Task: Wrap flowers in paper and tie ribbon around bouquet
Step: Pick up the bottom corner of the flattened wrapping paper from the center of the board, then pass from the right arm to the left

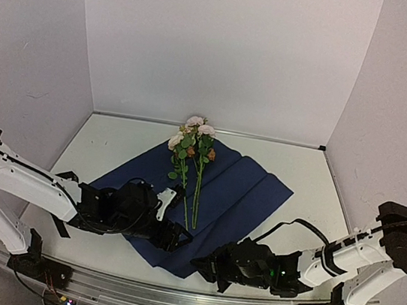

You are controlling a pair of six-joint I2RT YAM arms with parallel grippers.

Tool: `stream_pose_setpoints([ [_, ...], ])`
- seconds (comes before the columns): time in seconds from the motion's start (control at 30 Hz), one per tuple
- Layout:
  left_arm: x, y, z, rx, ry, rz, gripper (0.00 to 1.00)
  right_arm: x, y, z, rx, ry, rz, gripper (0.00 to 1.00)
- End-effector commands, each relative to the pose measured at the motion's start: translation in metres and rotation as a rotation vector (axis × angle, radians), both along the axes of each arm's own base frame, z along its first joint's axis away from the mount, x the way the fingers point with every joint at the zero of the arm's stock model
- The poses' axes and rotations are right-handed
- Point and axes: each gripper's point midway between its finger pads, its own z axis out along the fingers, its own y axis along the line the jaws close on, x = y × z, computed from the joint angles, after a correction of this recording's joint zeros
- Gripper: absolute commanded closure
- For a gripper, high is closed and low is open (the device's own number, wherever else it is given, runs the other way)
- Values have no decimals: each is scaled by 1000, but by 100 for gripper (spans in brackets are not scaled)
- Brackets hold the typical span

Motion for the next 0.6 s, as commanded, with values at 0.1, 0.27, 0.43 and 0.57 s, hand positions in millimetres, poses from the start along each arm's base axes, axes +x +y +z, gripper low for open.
stream_pose_setpoints([
  [0.1,-3,-6,74,-155,-284,-77,30,11,12,38,81,138,-64,100],
  [0.27,-19,3,97,-210,-415,-159,32,16,10,48,46,177,-63,100],
  [0.43,-42,8,106,-199,-539,-288,32,20,9,54,21,200,-62,100],
  [0.57,-61,0,96,-102,-588,-369,32,18,14,53,20,233,-45,100],
])
